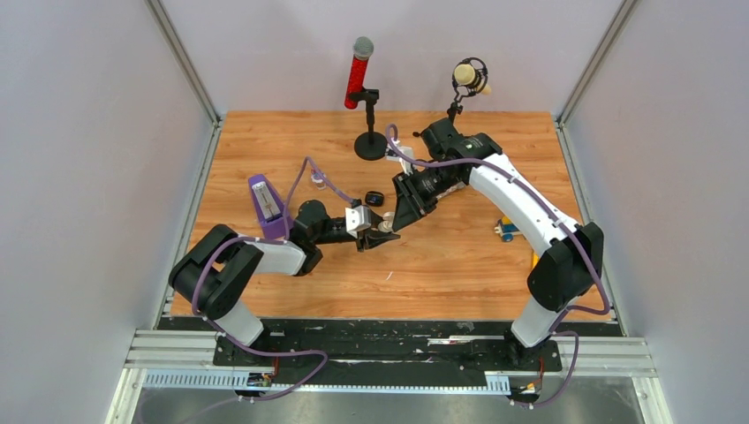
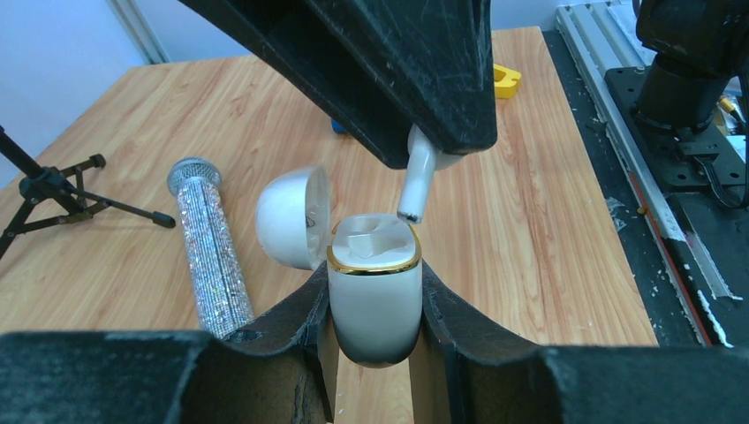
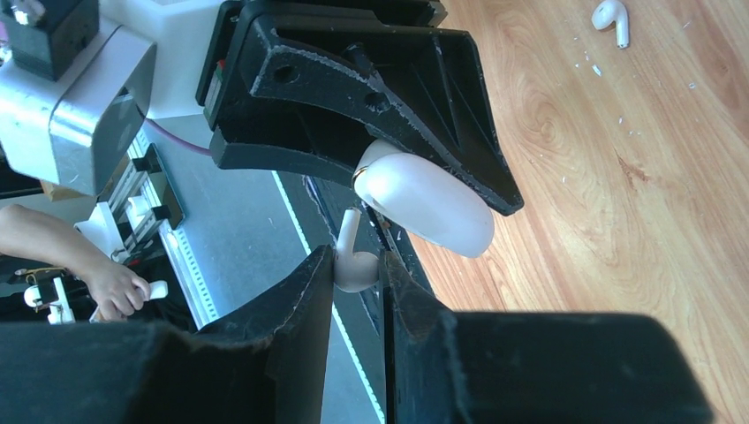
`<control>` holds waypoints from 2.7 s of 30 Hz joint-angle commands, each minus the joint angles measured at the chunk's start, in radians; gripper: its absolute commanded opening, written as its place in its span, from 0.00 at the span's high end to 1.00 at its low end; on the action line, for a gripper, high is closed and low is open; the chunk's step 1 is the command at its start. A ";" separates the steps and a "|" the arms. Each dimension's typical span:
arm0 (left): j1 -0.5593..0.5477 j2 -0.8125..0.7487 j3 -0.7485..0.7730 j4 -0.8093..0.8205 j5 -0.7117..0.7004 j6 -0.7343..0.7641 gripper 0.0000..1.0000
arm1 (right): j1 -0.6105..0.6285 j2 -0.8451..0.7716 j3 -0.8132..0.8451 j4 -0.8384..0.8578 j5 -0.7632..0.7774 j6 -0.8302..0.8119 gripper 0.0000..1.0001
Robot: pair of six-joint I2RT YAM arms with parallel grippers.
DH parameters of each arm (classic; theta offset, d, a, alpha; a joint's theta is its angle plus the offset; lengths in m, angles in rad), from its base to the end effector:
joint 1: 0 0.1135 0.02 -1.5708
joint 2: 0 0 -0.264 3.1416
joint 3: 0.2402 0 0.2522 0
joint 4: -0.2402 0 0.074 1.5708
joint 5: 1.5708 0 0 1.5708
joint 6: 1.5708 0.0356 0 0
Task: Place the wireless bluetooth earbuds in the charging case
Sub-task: Insert the left earbud into the left side groove of the charging case.
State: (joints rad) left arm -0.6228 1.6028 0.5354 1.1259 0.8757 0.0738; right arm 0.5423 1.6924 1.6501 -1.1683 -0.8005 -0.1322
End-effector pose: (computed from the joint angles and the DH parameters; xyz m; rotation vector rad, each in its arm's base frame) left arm 0.2243 -0.1948 0.1974 1.1856 1.1308 -1.0831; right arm 0.2730 0.1943 0.3327 -1.0915 2.4832 1.2205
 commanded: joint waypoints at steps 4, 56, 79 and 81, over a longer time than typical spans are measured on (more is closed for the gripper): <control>-0.016 0.002 -0.012 0.027 -0.038 0.058 1.00 | 0.010 0.018 0.031 0.038 0.036 0.027 0.76; -0.031 -0.012 -0.038 0.082 -0.063 0.066 1.00 | 0.059 0.080 0.069 0.065 0.072 0.069 0.69; 0.037 -0.071 -0.031 0.121 -0.094 -0.024 1.00 | 0.039 0.008 0.154 -0.143 -0.083 -0.171 0.39; 0.058 -0.094 -0.034 0.126 -0.090 -0.030 1.00 | 0.035 -0.020 0.167 -0.165 -0.108 -0.226 0.38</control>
State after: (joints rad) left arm -0.6033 1.5723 0.4961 1.1675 0.7807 0.0772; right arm 0.5858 1.7634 1.7424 -1.2461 -0.8097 -0.2081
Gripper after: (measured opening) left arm 0.365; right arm 0.613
